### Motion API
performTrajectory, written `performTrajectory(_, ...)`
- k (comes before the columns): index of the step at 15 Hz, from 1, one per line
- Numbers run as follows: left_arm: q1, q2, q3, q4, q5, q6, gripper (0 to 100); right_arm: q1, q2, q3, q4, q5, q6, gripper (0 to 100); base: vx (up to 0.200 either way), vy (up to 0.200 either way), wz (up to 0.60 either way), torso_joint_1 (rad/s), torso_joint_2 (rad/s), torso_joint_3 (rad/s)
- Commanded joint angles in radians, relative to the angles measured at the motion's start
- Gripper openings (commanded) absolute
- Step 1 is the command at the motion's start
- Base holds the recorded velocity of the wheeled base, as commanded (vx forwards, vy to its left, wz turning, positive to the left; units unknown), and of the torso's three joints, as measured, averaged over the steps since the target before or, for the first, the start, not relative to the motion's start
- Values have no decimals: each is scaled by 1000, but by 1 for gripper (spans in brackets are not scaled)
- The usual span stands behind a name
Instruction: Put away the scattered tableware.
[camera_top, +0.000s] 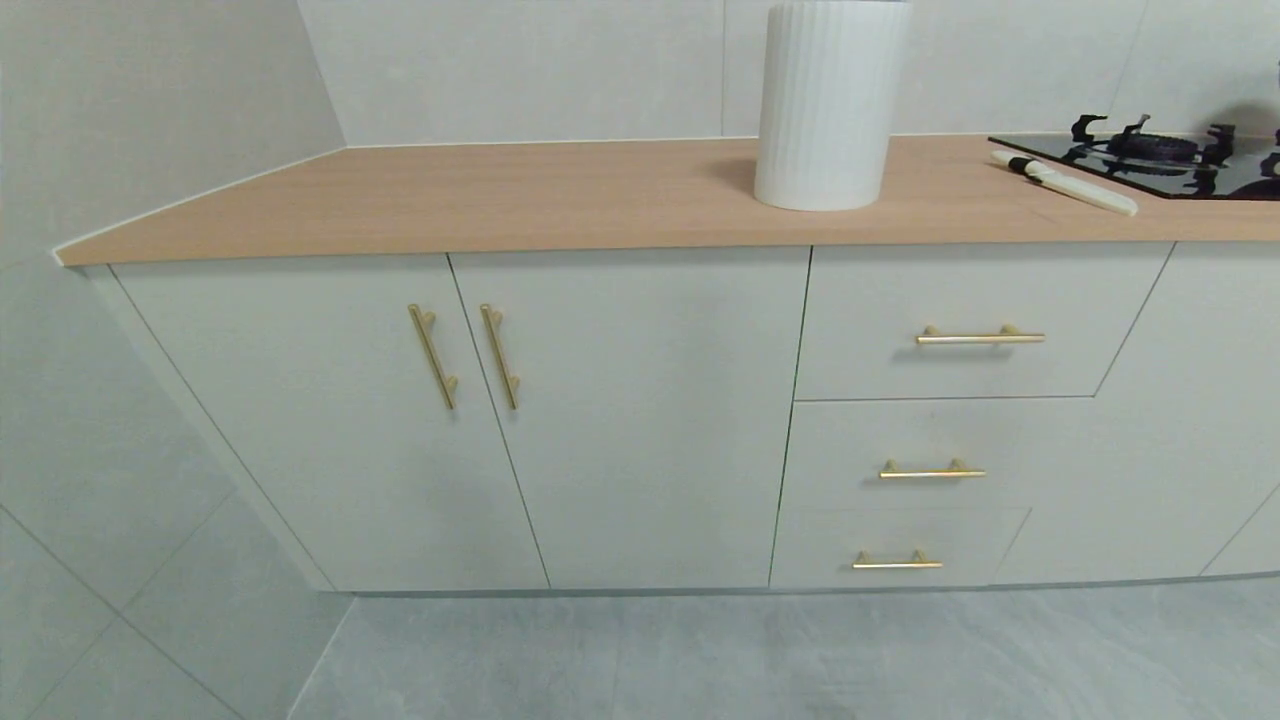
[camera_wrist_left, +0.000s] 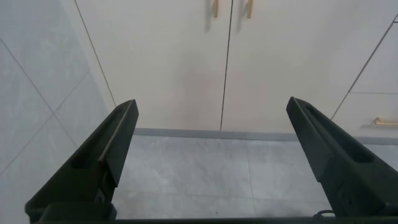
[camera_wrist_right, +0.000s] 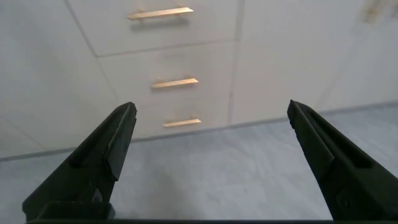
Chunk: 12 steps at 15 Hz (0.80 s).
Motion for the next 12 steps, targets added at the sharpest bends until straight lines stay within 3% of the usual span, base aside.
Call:
performTrajectory(1,0,0,0,0,0,0,100,-5,-199,-4,61,-75,-21,100,0,0,0,0,0,0)
performTrajectory(3,0,0,0,0,0,0,100,-22,-216,-4,69,-130,-31,100,0,0,0,0,0,0)
performTrajectory(9,0,0,0,0,0,0,100,-82,-303,78,64,-122,-40,100,0,0,0,0,0,0)
performTrajectory(12,0,0,0,0,0,0,100,-82,-303,300,-17,21,-28,100,0,0,0,0,0,0)
